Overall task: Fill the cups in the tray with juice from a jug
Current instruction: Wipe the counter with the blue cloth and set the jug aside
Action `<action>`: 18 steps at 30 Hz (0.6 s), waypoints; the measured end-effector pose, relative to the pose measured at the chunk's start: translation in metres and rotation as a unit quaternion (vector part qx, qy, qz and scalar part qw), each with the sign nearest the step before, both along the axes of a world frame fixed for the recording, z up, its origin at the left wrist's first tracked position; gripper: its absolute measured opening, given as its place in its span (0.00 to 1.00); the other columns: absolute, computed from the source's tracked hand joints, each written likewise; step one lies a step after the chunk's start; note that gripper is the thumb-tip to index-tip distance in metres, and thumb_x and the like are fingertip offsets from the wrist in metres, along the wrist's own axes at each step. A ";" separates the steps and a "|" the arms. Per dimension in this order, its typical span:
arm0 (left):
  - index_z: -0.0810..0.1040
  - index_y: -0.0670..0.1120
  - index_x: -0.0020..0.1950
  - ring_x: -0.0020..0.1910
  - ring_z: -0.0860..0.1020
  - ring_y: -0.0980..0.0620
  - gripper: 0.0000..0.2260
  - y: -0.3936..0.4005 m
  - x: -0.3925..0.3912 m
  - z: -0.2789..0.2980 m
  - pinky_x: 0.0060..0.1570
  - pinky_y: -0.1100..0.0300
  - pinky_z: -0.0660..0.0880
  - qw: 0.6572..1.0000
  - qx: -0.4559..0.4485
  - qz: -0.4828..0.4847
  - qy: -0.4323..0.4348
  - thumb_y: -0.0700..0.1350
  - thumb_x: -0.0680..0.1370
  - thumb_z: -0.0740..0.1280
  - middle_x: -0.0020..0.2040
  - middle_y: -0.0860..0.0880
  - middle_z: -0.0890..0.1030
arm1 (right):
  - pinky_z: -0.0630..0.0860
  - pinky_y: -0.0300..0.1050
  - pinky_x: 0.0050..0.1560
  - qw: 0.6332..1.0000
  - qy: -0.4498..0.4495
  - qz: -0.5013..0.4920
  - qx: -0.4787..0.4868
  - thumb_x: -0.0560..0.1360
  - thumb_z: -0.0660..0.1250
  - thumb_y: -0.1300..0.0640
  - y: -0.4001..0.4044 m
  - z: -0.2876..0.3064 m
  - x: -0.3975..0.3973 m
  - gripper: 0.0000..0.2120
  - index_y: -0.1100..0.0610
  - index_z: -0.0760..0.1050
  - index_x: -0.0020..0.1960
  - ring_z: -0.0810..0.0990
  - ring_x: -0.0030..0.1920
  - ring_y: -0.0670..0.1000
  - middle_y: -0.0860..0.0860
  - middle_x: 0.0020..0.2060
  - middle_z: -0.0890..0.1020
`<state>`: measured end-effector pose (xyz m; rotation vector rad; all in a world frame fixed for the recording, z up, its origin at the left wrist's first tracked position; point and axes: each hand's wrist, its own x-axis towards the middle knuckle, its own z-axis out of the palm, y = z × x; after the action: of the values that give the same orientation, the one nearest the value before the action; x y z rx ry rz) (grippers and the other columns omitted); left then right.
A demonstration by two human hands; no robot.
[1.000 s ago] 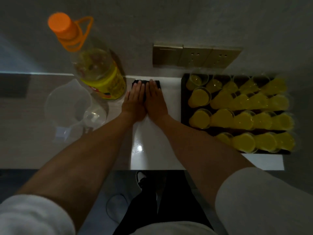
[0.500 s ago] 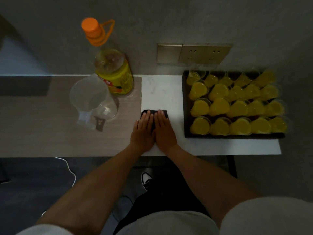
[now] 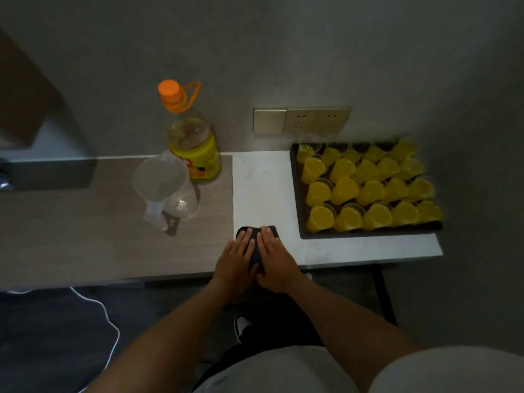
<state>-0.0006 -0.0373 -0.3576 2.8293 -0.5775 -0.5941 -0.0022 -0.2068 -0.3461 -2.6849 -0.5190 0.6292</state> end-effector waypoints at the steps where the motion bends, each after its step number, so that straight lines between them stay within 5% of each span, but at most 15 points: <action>1: 0.53 0.41 0.83 0.83 0.46 0.44 0.32 0.000 -0.002 0.003 0.80 0.46 0.51 1.000 0.000 -0.005 0.004 0.55 0.84 0.58 0.83 0.43 0.47 | 0.45 0.57 0.82 1.000 0.003 0.012 -0.023 0.76 0.60 0.42 0.000 0.001 -0.002 0.47 0.63 0.42 0.84 0.39 0.83 0.59 0.61 0.83 0.41; 4: 0.55 0.42 0.82 0.83 0.48 0.45 0.31 0.001 -0.001 0.009 0.80 0.49 0.51 1.000 0.003 -0.018 -0.006 0.53 0.84 0.60 0.83 0.44 0.49 | 0.42 0.55 0.82 0.996 -0.010 0.026 -0.089 0.78 0.64 0.41 0.007 0.005 -0.007 0.49 0.63 0.38 0.83 0.37 0.82 0.61 0.61 0.82 0.37; 8: 0.63 0.42 0.80 0.80 0.60 0.42 0.27 0.000 0.000 0.016 0.76 0.48 0.59 0.999 0.026 -0.035 -0.010 0.47 0.82 0.65 0.82 0.43 0.59 | 0.38 0.54 0.80 0.994 -0.010 -0.005 -0.110 0.85 0.56 0.52 0.019 0.009 -0.020 0.38 0.64 0.36 0.82 0.37 0.82 0.63 0.60 0.77 0.30; 12: 0.82 0.45 0.64 0.54 0.83 0.43 0.24 0.007 0.002 0.016 0.52 0.52 0.80 0.998 0.014 -0.060 -0.029 0.44 0.68 0.80 0.62 0.44 0.82 | 0.38 0.52 0.80 0.992 0.000 -0.002 -0.124 0.85 0.56 0.55 0.021 0.018 -0.028 0.37 0.67 0.36 0.81 0.37 0.82 0.63 0.64 0.80 0.36; 18: 0.74 0.45 0.68 0.61 0.73 0.43 0.14 0.003 0.008 0.045 0.53 0.50 0.70 0.998 0.010 -0.065 0.008 0.46 0.83 0.62 0.64 0.44 0.73 | 0.57 0.50 0.79 0.995 0.037 0.021 -0.088 0.81 0.66 0.63 0.017 0.031 -0.024 0.40 0.64 0.44 0.83 0.46 0.83 0.60 0.61 0.83 0.44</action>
<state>0.0071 -0.0343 -0.3130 2.8189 -0.7614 -0.6474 -0.0261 -0.1900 -0.3152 -2.8072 -0.5234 0.8193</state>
